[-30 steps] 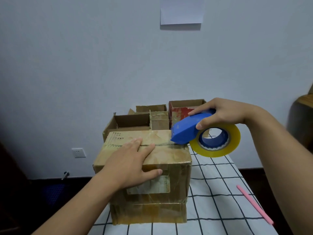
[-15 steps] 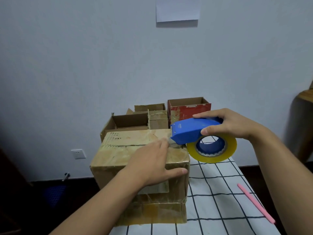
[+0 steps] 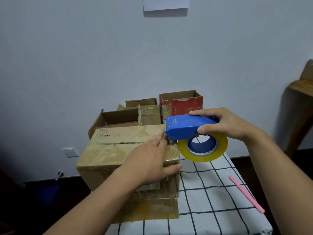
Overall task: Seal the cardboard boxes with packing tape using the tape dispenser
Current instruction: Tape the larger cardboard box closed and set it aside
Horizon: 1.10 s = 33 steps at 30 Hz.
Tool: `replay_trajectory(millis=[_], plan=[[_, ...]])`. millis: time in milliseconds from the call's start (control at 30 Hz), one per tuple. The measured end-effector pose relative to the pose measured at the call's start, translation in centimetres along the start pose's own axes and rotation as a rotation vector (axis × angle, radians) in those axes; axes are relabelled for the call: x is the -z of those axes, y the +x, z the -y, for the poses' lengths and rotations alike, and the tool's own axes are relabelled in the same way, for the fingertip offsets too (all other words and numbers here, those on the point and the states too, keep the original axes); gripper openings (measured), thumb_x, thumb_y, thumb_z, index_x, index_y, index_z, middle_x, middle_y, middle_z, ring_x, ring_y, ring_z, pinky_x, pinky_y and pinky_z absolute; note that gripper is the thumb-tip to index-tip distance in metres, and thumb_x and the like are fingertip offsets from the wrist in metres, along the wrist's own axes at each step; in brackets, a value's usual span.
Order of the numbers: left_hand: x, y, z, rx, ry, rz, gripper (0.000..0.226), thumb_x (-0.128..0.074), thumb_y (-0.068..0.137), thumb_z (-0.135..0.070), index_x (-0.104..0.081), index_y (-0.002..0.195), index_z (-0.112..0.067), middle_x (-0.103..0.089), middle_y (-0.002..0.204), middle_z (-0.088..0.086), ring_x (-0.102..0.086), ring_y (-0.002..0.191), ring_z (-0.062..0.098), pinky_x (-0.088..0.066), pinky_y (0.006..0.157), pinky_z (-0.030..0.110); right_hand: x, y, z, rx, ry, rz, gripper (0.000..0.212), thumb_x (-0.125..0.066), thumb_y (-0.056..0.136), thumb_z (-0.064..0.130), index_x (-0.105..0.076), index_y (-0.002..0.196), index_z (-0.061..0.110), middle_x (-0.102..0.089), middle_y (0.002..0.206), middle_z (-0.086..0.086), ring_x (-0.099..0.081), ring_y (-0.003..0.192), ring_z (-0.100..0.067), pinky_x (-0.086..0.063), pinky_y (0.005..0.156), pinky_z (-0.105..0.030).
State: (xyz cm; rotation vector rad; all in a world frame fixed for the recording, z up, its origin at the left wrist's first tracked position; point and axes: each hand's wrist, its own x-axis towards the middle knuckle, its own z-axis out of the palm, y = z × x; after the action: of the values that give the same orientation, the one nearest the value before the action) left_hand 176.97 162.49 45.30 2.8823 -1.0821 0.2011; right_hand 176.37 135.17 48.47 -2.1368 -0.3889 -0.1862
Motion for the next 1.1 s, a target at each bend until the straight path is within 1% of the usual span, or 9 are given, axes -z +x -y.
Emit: replay_trajectory(millis=[167,267,433,533,633,667,833,1000,1100], plan=[[-0.5,0.4,0.1,0.003,0.026,0.030,0.103,-0.034,0.078,-0.086,0.005,0.156,-0.030,-0.004,0.165,-0.008,-0.015,0.149,0.012,-0.027,0.116,0.037,1.2,-1.1,-1.3,-0.006,0.021,0.004,0.053,-0.075,0.062,0.058,-0.068,0.114,0.054,-0.069,0.111,0.019,-0.067,0.100,-0.008,-0.052,0.080,-0.018],[-0.7,0.3,0.1,0.000,0.020,0.040,0.097,-0.032,0.078,-0.087,0.011,0.152,-0.042,-0.002,0.165,-0.008,-0.012,0.150,0.013,-0.027,0.117,0.039,2.6,-2.4,-2.1,-0.020,0.042,-0.023,0.054,-0.075,0.062,0.059,-0.069,0.115,0.051,-0.070,0.115,0.016,-0.068,0.103,-0.010,-0.053,0.083,-0.022],[-0.3,0.3,-0.4,-0.023,0.019,0.038,0.083,-0.033,0.079,-0.085,0.011,0.144,-0.059,-0.007,0.165,-0.003,-0.018,0.149,0.020,-0.033,0.112,0.041,2.0,-3.5,-3.2,-0.061,0.059,-0.015,0.054,-0.077,0.060,0.060,-0.068,0.113,0.055,-0.069,0.114,0.021,-0.067,0.103,-0.008,-0.053,0.080,-0.017],[0.0,0.7,-0.6,-0.073,0.045,-0.013,0.085,-0.038,0.079,-0.080,-0.002,0.150,-0.050,-0.009,0.164,-0.006,-0.020,0.148,0.020,-0.032,0.112,0.039,0.5,-3.8,-4.1,-0.077,0.065,-0.017,0.056,-0.076,0.062,0.058,-0.067,0.117,0.052,-0.066,0.115,0.024,-0.066,0.104,-0.006,-0.052,0.081,-0.016],[0.3,1.3,-0.8,-0.188,0.041,-0.042,0.092,-0.047,0.083,-0.072,-0.007,0.156,-0.034,-0.003,0.165,-0.009,-0.007,0.150,0.012,-0.013,0.116,0.029,-0.7,-4.2,-5.1,-0.082,0.115,-0.049,0.061,-0.076,0.065,0.057,-0.064,0.124,0.045,-0.063,0.121,0.026,-0.063,0.110,-0.004,-0.051,0.082,-0.015],[0.2,1.5,-0.9,-0.204,0.023,-0.030,0.094,-0.049,0.083,-0.071,-0.008,0.157,-0.031,-0.003,0.165,-0.009,-0.007,0.150,0.010,-0.013,0.116,0.028,-1.1,-4.4,-5.4,-0.080,0.136,-0.062,0.062,-0.076,0.066,0.056,-0.063,0.125,0.045,-0.062,0.123,0.025,-0.063,0.111,-0.004,-0.051,0.083,-0.015],[-0.2,1.7,-1.0,-0.169,-0.021,0.005,0.100,-0.053,0.080,-0.077,-0.007,0.156,-0.031,-0.004,0.164,-0.013,-0.013,0.149,0.007,-0.024,0.116,0.030,-2.5,-5.1,-7.0,-0.108,0.232,-0.077,0.068,-0.078,0.062,0.058,-0.058,0.127,0.055,-0.065,0.121,0.014,-0.065,0.110,-0.012,-0.055,0.083,-0.024],[-0.1,1.5,-1.0,-0.127,-0.030,0.050,0.097,-0.051,0.080,-0.077,-0.012,0.155,-0.030,-0.003,0.164,-0.016,-0.011,0.148,0.004,-0.027,0.115,0.031,-2.6,-5.9,-8.3,-0.074,0.399,-0.183,0.064,-0.079,0.062,0.042,-0.066,0.124,0.039,-0.066,0.128,0.008,-0.065,0.113,-0.020,-0.056,0.087,-0.030],[-0.1,1.4,-1.1,-0.121,-0.027,0.050,0.095,-0.050,0.081,-0.076,-0.012,0.155,-0.030,-0.002,0.163,-0.016,-0.011,0.148,0.004,-0.026,0.116,0.031,-2.1,-6.2,-8.5,-0.085,0.338,-0.150,0.062,-0.080,0.063,0.046,-0.067,0.124,0.044,-0.063,0.131,0.013,-0.062,0.117,-0.015,-0.054,0.088,-0.027]])
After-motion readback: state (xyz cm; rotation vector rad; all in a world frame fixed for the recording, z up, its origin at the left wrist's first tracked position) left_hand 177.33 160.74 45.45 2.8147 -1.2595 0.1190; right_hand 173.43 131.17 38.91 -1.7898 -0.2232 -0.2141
